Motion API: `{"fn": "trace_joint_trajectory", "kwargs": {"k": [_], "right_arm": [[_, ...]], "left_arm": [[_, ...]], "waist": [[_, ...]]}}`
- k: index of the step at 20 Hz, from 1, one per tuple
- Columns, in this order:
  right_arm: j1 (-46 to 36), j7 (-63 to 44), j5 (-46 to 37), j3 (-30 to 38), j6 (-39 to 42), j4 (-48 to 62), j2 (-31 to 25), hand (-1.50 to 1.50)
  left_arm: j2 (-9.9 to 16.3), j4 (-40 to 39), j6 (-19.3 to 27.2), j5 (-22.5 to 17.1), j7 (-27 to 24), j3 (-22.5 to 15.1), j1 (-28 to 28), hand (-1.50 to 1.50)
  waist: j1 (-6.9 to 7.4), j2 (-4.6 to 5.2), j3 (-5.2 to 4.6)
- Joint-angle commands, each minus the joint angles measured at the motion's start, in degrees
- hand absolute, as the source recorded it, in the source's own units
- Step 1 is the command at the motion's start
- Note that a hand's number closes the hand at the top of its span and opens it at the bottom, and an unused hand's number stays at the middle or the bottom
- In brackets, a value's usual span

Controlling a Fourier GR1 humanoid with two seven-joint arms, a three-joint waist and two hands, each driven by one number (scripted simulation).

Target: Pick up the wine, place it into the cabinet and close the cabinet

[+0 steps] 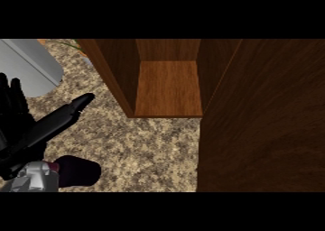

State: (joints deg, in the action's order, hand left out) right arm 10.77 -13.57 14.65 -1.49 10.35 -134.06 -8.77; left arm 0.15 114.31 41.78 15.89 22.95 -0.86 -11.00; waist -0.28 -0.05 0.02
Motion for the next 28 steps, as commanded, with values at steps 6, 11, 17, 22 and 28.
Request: {"fn": "trace_joint_trajectory", "kwargs": {"k": [6, 11, 17, 22, 28], "right_arm": [[-3.37, -6.10, 1.98, 2.02, 0.29, -3.10, 0.20, -1.50], [-5.57, -8.84, 0.75, 1.53, -0.54, -3.29, 1.05, -1.50], [2.54, -2.89, 2.63, 3.58, 4.38, -3.30, 1.80, -1.50], [-3.67, -9.35, 2.13, 2.27, 0.64, -5.52, 1.82, -1.50], [-4.74, -10.79, 2.47, 4.45, 0.75, -4.91, 1.50, -1.50]], "left_arm": [[-0.14, -1.35, 7.75, 5.63, 2.62, -7.81, 0.07, -1.50], [0.31, -2.11, 4.20, 4.49, 2.25, -3.50, -1.56, -1.50], [-0.14, 5.71, 7.40, 13.83, 11.53, -10.14, 4.44, -1.50], [-0.14, 5.95, 7.40, 11.52, 8.00, -8.63, 9.84, -1.50], [-0.01, 7.15, 8.96, 7.67, 0.95, -10.11, 18.08, -1.50]], "waist": [[0.12, -0.01, 0.00], [0.19, 0.02, -0.02], [0.03, -0.06, 0.03], [0.25, -0.01, -0.03], [0.36, -0.03, -0.05]]}}
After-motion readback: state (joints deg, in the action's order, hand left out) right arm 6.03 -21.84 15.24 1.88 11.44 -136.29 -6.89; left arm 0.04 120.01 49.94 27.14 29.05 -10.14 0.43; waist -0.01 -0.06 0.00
